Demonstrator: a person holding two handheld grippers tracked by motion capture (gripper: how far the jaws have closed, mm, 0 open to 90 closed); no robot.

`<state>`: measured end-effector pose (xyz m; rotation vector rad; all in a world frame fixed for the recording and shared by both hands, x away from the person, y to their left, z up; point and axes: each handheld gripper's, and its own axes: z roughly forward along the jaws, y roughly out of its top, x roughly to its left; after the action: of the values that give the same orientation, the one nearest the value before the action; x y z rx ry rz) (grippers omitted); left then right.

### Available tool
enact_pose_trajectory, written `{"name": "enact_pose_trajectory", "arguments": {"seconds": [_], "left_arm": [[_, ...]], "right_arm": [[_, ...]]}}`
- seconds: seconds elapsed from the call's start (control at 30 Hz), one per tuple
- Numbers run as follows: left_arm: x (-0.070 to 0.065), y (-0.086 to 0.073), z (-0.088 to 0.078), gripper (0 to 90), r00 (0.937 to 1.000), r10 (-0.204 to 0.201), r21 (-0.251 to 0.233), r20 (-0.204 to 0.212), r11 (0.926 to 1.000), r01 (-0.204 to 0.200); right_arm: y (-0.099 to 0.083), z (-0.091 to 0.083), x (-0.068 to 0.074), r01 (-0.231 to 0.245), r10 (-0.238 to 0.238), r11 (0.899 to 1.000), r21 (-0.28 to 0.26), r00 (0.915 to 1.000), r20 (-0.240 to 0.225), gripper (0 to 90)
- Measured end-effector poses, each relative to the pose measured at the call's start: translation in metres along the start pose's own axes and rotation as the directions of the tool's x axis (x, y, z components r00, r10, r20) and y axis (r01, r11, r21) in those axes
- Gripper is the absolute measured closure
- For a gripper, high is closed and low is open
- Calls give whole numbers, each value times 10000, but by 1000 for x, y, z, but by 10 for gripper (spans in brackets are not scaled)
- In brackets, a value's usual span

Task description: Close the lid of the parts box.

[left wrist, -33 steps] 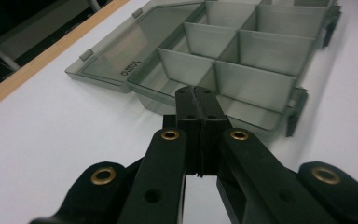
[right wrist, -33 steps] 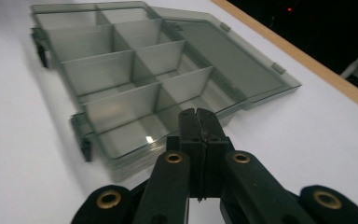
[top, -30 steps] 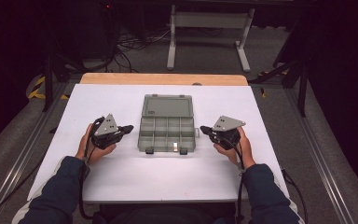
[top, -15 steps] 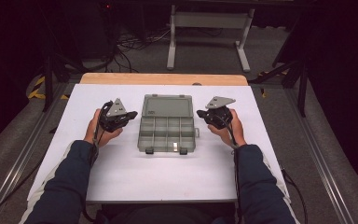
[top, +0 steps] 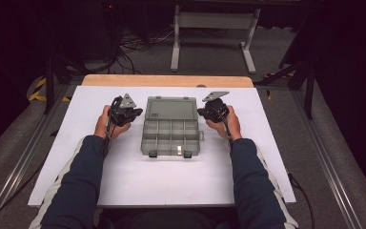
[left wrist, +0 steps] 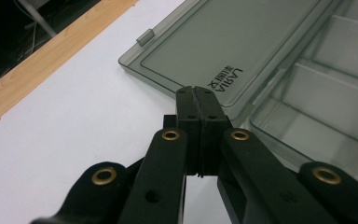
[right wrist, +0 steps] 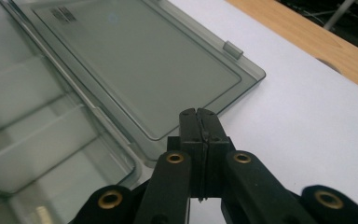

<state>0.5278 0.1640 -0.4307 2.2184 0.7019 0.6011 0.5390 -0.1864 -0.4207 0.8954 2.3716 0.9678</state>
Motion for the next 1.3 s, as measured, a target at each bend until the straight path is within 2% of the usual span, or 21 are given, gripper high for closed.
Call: {"name": "enact_pose_trajectory", "arguments": {"seconds": [0.07,0.13,0.2,0.27,0.47,0.6,0.73,0.93,1.13,1.17,1.3], "left_arm": [[0,1,5,900,10000,11,153,-40,9999,-10],[1,0,9,899,10000,-10,379,-66,9993,13],[3,-1,14,899,9997,-216,465,-148,9987,223],[4,-2,18,899,9994,-290,587,-212,9978,302],[2,-8,29,899,9992,-383,1072,-99,9935,392],[-1,-8,33,899,9998,-174,1285,35,9916,168],[-1,-9,34,899,9996,-280,1230,64,9920,270],[-2,-9,35,899,9996,-281,1171,-81,9927,288],[-4,-7,38,899,9993,-296,1115,-247,9932,322],[-5,-7,39,899,9991,-292,1109,-316,9933,325],[-5,-7,40,898,9986,-362,1003,-396,9942,400]], "right_arm": [[3,5,0,133,-138,9996,259,9998,173,900],[4,9,-2,-14,7,9994,341,9998,200,900],[6,11,-3,-92,82,9994,323,9995,296,900],[6,14,-4,35,-73,9980,630,9981,605,900],[0,24,-7,8,-89,9926,1214,9978,657,900],[-3,27,-7,50,-123,9891,1472,9988,483,900],[-3,28,-4,359,-415,9845,1718,9987,294,900],[-3,30,-5,534,-586,9843,1680,9979,265,900],[-2,33,-6,885,-950,9831,1605,9949,335,900],[-1,35,-4,994,-1081,9824,1584,9930,470,900],[-1,37,-3,939,-1032,9855,1410,9928,603,900]]}}
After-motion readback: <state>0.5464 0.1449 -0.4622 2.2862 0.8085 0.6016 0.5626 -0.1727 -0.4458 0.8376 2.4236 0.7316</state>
